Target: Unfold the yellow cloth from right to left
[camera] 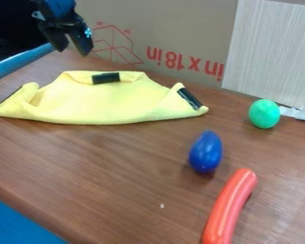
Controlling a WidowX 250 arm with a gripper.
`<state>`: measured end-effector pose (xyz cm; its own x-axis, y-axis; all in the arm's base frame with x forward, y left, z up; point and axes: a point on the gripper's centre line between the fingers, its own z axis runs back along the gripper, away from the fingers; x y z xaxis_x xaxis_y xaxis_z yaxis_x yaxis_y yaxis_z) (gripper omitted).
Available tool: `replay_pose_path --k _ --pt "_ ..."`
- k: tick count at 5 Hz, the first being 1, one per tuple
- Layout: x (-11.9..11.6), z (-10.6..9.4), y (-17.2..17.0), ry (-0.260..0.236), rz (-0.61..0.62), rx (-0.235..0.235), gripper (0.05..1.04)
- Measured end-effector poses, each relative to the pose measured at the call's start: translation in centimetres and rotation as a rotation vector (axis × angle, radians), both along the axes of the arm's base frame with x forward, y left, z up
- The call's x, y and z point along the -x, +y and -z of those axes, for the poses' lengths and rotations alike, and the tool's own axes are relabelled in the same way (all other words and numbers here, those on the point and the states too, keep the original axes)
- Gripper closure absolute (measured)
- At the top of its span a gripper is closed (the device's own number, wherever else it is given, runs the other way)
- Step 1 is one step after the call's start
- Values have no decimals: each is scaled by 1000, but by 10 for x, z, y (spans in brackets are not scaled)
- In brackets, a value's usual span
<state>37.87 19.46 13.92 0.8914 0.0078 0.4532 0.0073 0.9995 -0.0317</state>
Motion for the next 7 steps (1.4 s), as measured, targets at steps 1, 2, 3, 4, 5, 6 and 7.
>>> replay_pose_path --k 1,2,3,4,5,6,7 --pt "-5 14 3 20 97 -12 85" --pt "-7 23 7 35 157 -41 85" --pt "-10 29 6 35 177 -84 85" --pt "-13 43 -9 49 181 -91 85" --pt "-15 58 -24 71 177 -111 85" --pt "-21 60 -35 69 172 -128 85" --pt "-31 52 -41 60 130 -135 85"
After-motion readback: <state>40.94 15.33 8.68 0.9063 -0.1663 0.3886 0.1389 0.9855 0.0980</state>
